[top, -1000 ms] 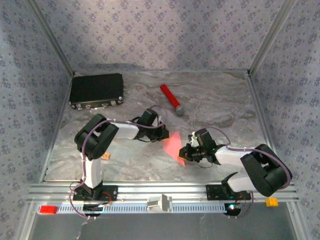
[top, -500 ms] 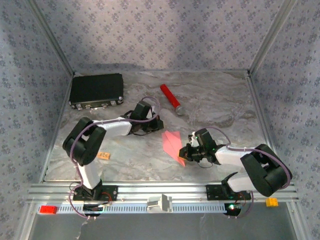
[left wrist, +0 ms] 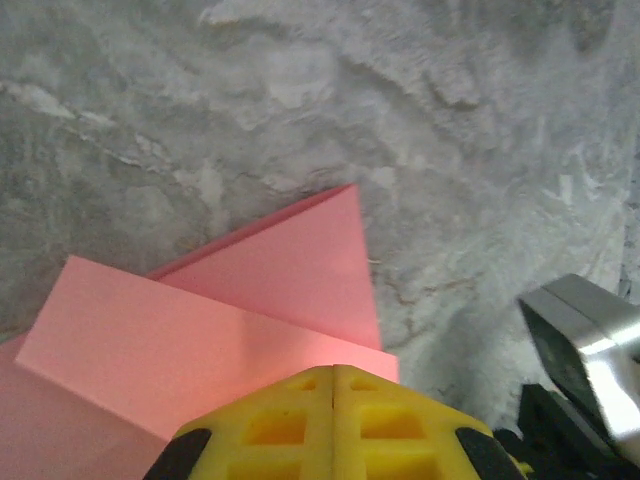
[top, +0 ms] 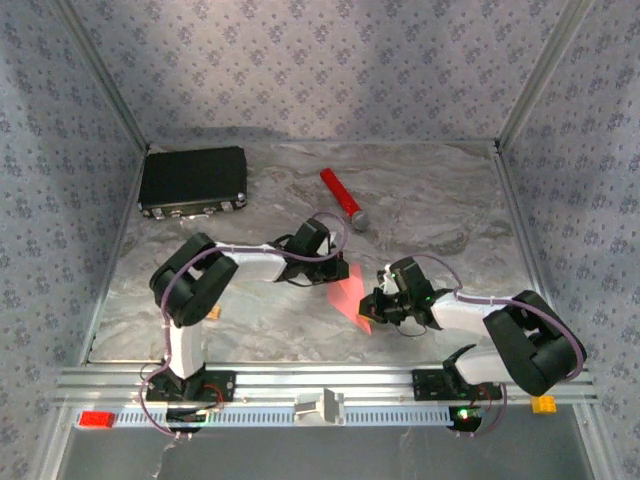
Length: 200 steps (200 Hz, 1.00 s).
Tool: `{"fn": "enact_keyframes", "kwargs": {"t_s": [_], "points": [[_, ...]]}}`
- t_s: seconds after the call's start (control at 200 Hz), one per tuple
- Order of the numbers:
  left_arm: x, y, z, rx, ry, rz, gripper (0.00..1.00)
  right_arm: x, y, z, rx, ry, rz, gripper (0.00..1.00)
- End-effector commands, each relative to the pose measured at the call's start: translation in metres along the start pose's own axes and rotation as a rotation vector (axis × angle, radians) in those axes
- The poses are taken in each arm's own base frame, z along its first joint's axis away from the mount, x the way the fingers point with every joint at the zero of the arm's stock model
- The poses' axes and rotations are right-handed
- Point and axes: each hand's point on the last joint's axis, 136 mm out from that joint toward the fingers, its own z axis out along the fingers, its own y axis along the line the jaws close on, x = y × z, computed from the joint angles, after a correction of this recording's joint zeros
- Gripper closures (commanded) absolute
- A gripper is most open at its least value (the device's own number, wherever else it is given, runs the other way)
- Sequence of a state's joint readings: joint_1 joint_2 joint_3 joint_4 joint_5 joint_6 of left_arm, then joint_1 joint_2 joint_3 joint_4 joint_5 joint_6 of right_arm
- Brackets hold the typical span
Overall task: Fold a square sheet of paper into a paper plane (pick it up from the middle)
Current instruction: Fourth fold the wing at the center of the table.
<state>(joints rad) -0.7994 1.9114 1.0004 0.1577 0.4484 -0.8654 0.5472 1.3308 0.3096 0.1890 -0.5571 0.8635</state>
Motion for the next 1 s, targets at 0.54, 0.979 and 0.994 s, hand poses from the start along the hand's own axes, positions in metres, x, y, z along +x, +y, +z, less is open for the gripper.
{"fn": "enact_keyframes", "kwargs": {"t_s": [0.54, 0.979, 0.994], "points": [[0.007, 0.026, 0.009, -0.043, 0.015, -0.047, 1.00, 0.025, 0.001, -0.040, 0.043, 0.001, 0.061, 0.72], [0.007, 0.023, 0.007, -0.027, 0.005, -0.060, 1.00, 0.048, -0.013, -0.041, 0.061, 0.020, 0.158, 0.60], [0.007, 0.024, 0.007, -0.028, 0.006, -0.061, 1.00, 0.049, -0.014, -0.041, 0.067, 0.020, 0.162, 0.60]]}}
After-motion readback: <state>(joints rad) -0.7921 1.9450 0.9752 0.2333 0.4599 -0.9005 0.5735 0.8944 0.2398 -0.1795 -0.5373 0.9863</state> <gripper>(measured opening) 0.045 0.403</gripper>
